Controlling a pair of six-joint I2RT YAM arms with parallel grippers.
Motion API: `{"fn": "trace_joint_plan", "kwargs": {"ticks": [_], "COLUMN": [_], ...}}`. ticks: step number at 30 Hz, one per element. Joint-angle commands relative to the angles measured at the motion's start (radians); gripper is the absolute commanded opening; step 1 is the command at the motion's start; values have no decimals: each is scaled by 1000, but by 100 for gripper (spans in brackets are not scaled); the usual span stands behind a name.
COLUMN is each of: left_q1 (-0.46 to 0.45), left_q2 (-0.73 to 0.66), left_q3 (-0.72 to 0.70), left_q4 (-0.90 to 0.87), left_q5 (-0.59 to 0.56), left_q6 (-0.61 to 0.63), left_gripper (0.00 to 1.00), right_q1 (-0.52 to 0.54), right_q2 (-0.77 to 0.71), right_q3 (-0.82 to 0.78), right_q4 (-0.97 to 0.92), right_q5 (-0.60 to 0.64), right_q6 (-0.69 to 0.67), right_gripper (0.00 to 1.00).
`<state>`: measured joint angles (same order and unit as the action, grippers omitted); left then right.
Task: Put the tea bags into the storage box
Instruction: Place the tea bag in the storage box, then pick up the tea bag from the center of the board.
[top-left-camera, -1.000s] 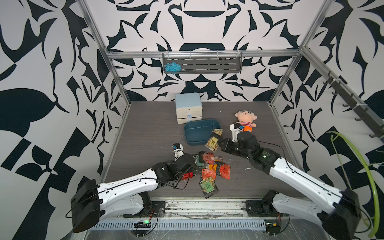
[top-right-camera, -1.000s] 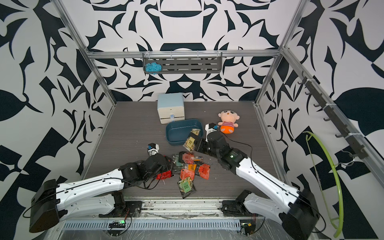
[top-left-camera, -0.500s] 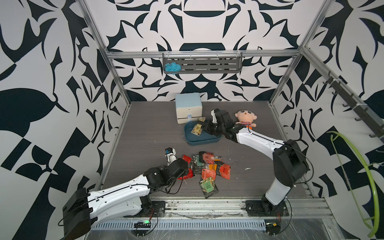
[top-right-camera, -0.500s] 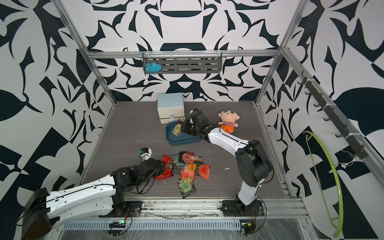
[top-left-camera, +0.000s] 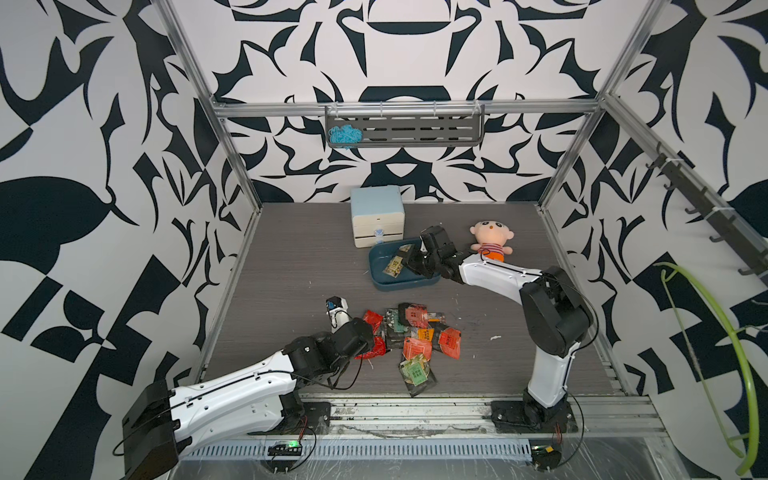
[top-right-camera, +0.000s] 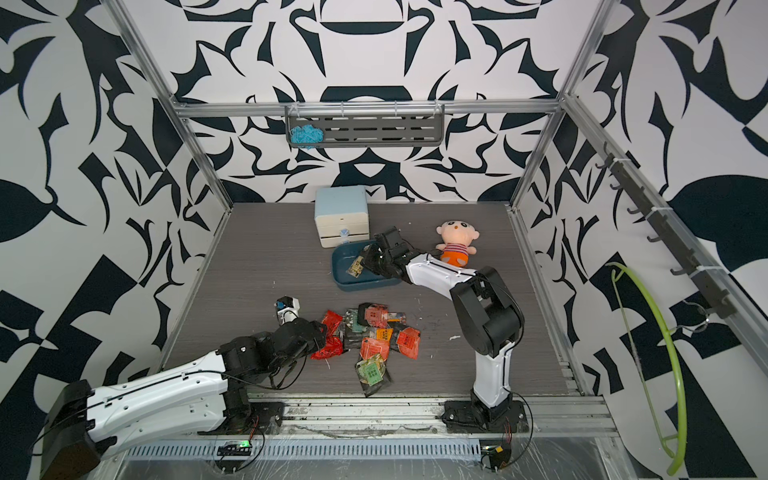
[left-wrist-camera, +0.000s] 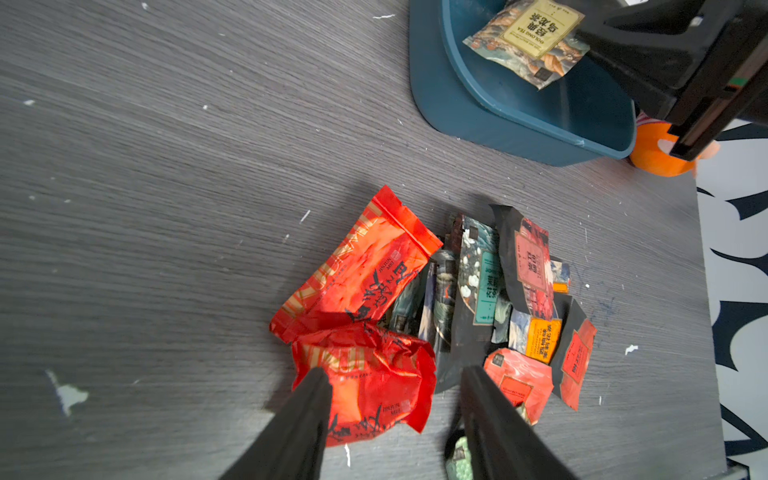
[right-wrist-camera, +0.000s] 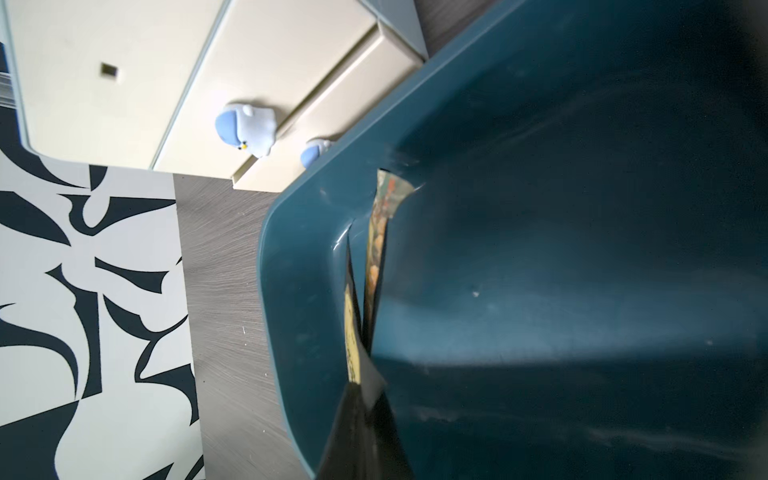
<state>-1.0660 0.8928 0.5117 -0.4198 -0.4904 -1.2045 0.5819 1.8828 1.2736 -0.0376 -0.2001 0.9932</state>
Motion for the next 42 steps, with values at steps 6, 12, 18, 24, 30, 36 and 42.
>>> {"fn": "trace_joint_plan", "kwargs": {"ticks": [6, 12, 18, 24, 30, 36, 42], "left_q1": [4, 4, 4, 3, -18, -114, -261], "left_q2": [-20, -22, -15, 28, 128, 251, 309], "left_q3": [-29, -18, 18, 55, 100, 143, 154], "left_q4": [-36, -39, -59, 6, 67, 95, 73], "left_q5": [-14, 6, 25, 139, 253, 300, 245], "left_q6": [-6, 14, 36, 98, 141, 137, 65], "left_gripper": [56, 56, 56, 58, 57, 51, 44], "right_q1": [-6, -7, -10, -9, 27, 146, 312], "right_q2": [5, -59, -226, -477, -785, -1020, -1089], "right_q3": [61, 54, 23, -47, -198, -435, -641], "right_q4": [-74, -136, -229, -399, -549, -606, -554], "right_q5": [52, 110, 195, 249, 251, 235, 286], "right_q6": [-27, -74, -184, -353, -397, -268, -120], "right_gripper": [10, 31, 36, 45, 51, 53, 52]}}
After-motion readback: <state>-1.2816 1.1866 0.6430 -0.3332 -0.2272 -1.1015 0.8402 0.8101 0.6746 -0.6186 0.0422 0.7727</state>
